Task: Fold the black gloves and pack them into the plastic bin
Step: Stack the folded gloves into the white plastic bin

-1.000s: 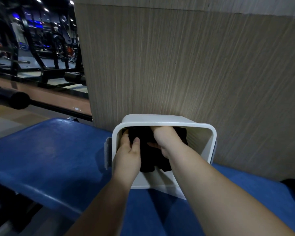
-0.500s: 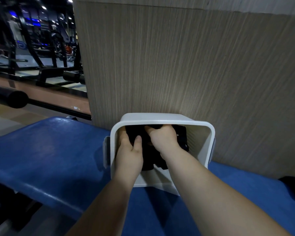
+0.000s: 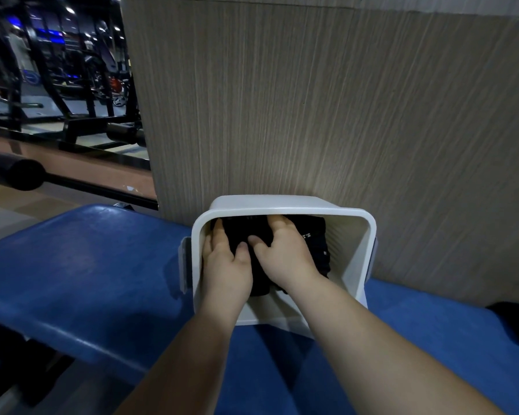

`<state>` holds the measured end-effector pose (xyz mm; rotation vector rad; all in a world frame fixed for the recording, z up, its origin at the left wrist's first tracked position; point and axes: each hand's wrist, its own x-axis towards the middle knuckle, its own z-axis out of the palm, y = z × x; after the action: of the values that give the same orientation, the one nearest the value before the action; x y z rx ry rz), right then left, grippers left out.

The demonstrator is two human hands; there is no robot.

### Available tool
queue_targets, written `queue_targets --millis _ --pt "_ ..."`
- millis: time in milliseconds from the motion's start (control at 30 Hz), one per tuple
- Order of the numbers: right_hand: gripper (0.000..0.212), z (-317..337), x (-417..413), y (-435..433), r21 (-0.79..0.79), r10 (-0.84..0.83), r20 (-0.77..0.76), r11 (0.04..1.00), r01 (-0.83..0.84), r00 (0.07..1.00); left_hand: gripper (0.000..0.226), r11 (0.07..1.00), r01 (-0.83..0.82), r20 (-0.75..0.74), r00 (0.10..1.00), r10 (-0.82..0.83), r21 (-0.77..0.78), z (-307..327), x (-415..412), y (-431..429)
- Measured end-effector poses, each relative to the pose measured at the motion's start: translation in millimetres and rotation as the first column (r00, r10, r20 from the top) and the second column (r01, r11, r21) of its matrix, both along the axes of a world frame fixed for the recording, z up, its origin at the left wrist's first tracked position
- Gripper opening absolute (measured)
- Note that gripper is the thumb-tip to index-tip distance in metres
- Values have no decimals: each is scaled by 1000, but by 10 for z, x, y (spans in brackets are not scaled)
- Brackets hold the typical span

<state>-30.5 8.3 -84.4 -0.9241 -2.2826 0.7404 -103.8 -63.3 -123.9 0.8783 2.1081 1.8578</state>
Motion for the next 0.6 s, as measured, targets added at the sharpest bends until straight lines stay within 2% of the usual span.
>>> queue_targets --millis 267,600 --pt "56 -47 1 48 18 9 119 1000 -11 993 54 1000 24 23 999 -24 8 -19 -18 -7" --pt "54 -15 38 1 80 -26 74 997 20 997 59 1000 29 28 999 -29 6 5 32 -35"
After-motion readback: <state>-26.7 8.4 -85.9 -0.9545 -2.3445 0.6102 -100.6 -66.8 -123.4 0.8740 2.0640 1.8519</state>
